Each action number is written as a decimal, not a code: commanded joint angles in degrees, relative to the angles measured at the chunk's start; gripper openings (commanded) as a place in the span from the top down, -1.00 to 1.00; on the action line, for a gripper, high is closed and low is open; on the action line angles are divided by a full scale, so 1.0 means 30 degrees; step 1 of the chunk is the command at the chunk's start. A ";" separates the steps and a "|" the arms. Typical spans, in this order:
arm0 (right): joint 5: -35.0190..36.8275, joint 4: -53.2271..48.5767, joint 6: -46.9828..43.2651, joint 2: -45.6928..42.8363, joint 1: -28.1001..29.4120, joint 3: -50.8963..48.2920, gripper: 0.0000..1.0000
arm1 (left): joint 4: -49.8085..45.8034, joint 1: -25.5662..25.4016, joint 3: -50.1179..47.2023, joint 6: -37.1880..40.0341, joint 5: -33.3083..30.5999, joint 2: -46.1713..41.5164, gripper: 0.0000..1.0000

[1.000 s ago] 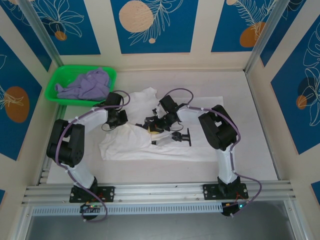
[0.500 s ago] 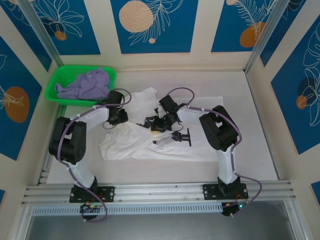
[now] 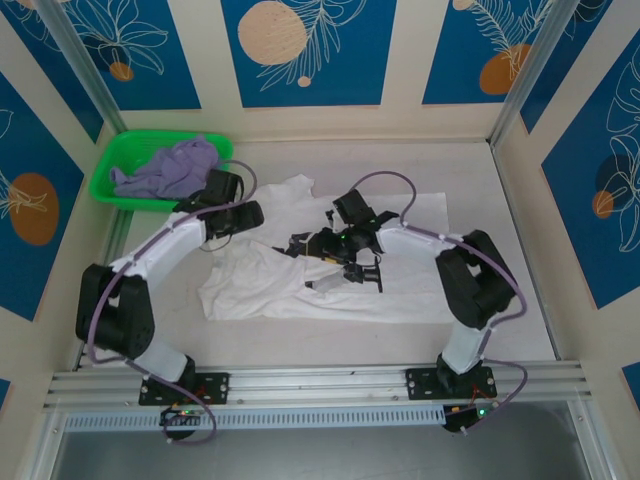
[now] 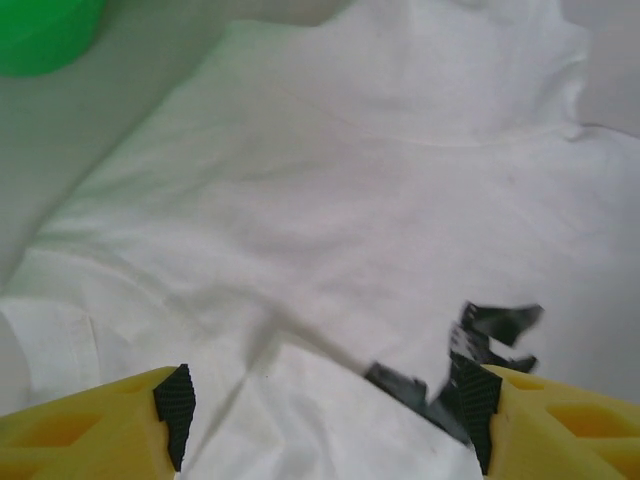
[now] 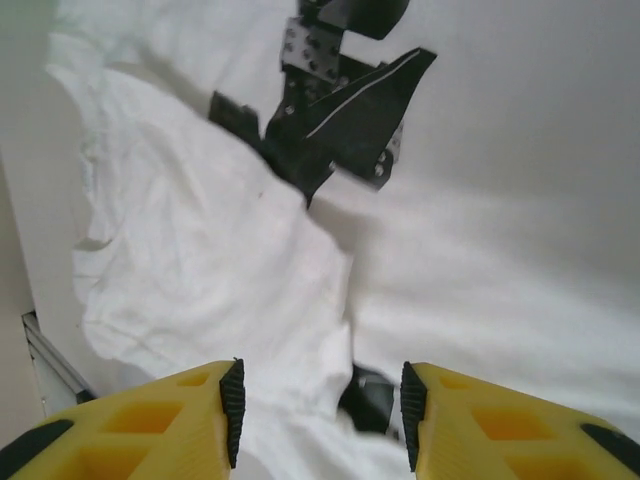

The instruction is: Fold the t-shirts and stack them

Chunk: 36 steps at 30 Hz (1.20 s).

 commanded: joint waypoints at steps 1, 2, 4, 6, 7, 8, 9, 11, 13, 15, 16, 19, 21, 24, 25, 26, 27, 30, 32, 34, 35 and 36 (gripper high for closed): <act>0.0804 0.0098 0.0714 -0.2560 -0.0248 -0.1934 0.06 | -0.1467 -0.1395 -0.1961 -0.0432 0.0475 -0.1367 -0.31; 0.0772 -0.0069 0.0788 -0.3277 -0.0417 -0.2635 0.07 | -0.1505 -0.1765 -0.2661 -0.0600 0.0542 -0.1851 -0.25; 0.0707 -0.0570 0.0930 -0.4492 -0.0799 -0.3999 0.10 | -0.1267 -0.2421 -0.3949 -0.0969 0.0829 -0.2576 -0.16; 0.0703 -0.1113 0.1250 -0.5621 -0.1160 -0.5422 0.13 | -0.0949 -0.2918 -0.5179 -0.1282 0.1167 -0.2882 -0.13; 0.0707 -0.1238 0.1418 -0.6147 -0.1259 -0.6098 0.15 | -0.0962 -0.3007 -0.5639 -0.1466 0.1191 -0.2918 -0.12; 0.0848 -0.1461 0.1738 -0.6761 -0.1355 -0.6790 0.17 | -0.0951 -0.3031 -0.6193 -0.1662 0.1157 -0.3025 -0.11; 0.1046 -0.1694 0.1968 -0.7429 -0.1357 -0.7444 0.18 | -0.0840 -0.3007 -0.6802 -0.1891 0.1056 -0.3286 -0.11; 0.1504 -0.1841 0.2376 -0.8774 -0.1342 -0.8693 0.17 | -0.0617 -0.3027 -0.8030 -0.2310 0.0529 -0.3966 -0.11; 0.2201 -0.2002 0.2891 -0.9988 -0.1426 -0.9798 0.17 | -0.0659 -0.3034 -0.9006 -0.2608 -0.0097 -0.4618 -0.13; 0.3057 -0.2939 0.3551 -1.0719 -0.1749 -1.0370 0.16 | -0.1005 -0.3031 -0.9526 -0.2689 -0.0338 -0.4879 -0.15; 0.3208 -0.3467 0.3796 -1.0842 -0.1931 -1.0468 0.16 | -0.1202 -0.3031 -0.9638 -0.2678 -0.0384 -0.4905 -0.16; 0.3556 -0.4260 0.4099 -1.0687 -0.2343 -1.0651 0.16 | -0.1864 -0.3033 -1.0015 -0.2813 -0.1167 -0.4948 -0.17; 0.4264 -0.5320 0.4472 -1.0090 -0.2674 -1.0353 0.16 | -0.2559 -0.3020 -1.0078 -0.3118 -0.2096 -0.4959 -0.17; 0.4606 -0.6627 0.5067 -0.9165 -0.3449 -0.9960 0.17 | -0.3045 -0.3002 -1.0359 -0.3558 -0.3018 -0.5130 -0.19; 0.4578 -0.6718 0.5226 -0.8978 -0.3600 -0.9962 0.17 | -0.3138 -0.2991 -1.0447 -0.3697 -0.3233 -0.5193 -0.20; 0.4570 -0.6831 0.5483 -0.8798 -0.3719 -1.0007 0.17 | -0.3302 -0.2976 -1.0553 -0.3854 -0.3426 -0.5259 -0.20; 0.4555 -0.6991 0.5719 -0.8628 -0.3836 -1.0022 0.17 | -0.3409 -0.2932 -1.0629 -0.3938 -0.3501 -0.5327 -0.20; 0.4573 -0.7424 0.6110 -0.8581 -0.3937 -1.0080 0.17 | -0.3507 -0.2890 -1.1019 -0.4054 -0.3567 -0.5624 -0.21; 0.4563 -0.7505 0.6409 -0.8832 -0.3971 -1.0273 0.17 | -0.3569 -0.2860 -1.1389 -0.4184 -0.3583 -0.5847 -0.21; 0.4493 -0.7713 0.6617 -0.9076 -0.3993 -1.0421 0.17 | -0.3690 -0.2859 -1.1570 -0.4108 -0.3398 -0.6110 -0.20; 0.4490 -0.7939 0.6679 -0.9231 -0.3978 -1.0458 0.16 | -0.3919 -0.2859 -1.1572 -0.4115 -0.3317 -0.6361 -0.21; 0.4530 -0.8230 0.6780 -0.9360 -0.3957 -1.0461 0.16 | -0.4222 -0.2844 -1.1547 -0.4089 -0.3384 -0.6628 -0.22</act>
